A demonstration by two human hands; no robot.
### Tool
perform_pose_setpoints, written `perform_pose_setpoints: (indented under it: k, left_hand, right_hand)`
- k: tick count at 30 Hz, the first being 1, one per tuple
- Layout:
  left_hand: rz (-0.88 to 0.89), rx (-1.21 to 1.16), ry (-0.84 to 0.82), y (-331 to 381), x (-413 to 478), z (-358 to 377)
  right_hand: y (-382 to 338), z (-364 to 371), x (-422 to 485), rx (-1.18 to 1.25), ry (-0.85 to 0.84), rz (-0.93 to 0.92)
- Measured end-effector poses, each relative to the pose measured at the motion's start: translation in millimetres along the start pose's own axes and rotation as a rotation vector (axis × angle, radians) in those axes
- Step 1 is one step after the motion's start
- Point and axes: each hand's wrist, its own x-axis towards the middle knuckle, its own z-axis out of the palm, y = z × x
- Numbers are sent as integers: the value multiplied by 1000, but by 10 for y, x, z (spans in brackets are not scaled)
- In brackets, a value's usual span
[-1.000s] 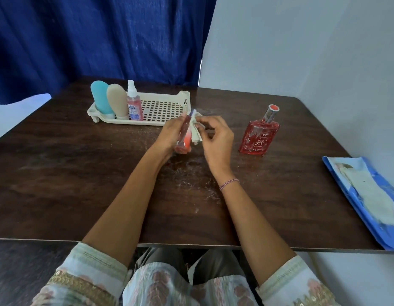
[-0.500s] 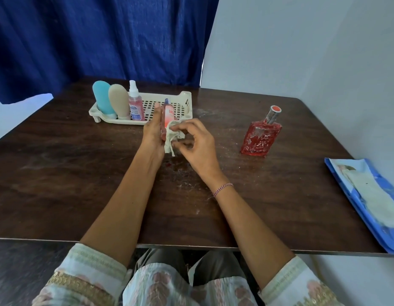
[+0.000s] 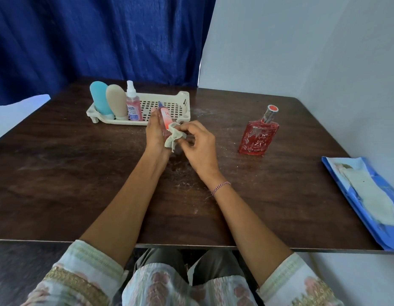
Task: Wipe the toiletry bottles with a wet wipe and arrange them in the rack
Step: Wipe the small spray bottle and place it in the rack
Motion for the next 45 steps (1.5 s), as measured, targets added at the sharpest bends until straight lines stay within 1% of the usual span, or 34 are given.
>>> perform_pose_setpoints:
  k: [3, 6, 8, 12, 14, 16, 18, 21, 25, 27, 31, 34, 36, 39, 41, 43, 45]
  left_hand:
    - [51, 60, 6, 23, -14, 4]
    - [167, 294, 45, 49, -35, 10]
    - [233, 398, 58, 58, -49, 10]
    - [317, 490, 55, 28, -64, 17]
    - [364, 524, 47, 36, -91, 20]
    - [430, 563, 37, 54, -99, 6]
    - [503, 625, 24, 65, -116, -4]
    - [552, 675, 16, 25, -133, -10]
    - [619, 732, -14, 12, -97, -33]
    - [651, 736, -29, 34, -81, -46]
    - [682, 737, -52, 47, -67, -57]
    - [707, 758, -80, 41, -84, -68]
    - [714, 750, -95, 46, -99, -71]
    - [691, 664, -67, 94, -106, -78]
    - [679, 649, -50, 99, -105, -90]
    - [660, 623, -29, 87, -145, -87]
    - [634, 590, -16, 91, -168, -75]
  right_hand:
    - [31, -26, 27, -31, -32, 12]
    - [38, -80, 49, -43, -61, 30]
    - [15, -120, 52, -33, -92, 82]
    - [28, -229, 41, -184, -134, 82]
    - [31, -284, 46, -328, -220, 91]
    - [10, -322, 55, -477, -354, 111]
    - [-15, -358, 51, -493, -453, 139]
    - [14, -427, 26, -460, -495, 126]
    - [67, -482, 22, -307, -418, 154]
    - [49, -469, 40, -246, -342, 156]
    - [-26, -363, 100, -199, -171, 138]
    - [-108, -183, 117, -157, -176, 129]
    - [-149, -82, 137, -165, -197, 119]
    - [-174, -12, 200, -211, -172, 105]
    - [-178, 19, 212, -264, -156, 71]
    - [-162, 54, 214, -312, -108, 59]
    - [-136, 87, 252, -307, -49, 81]
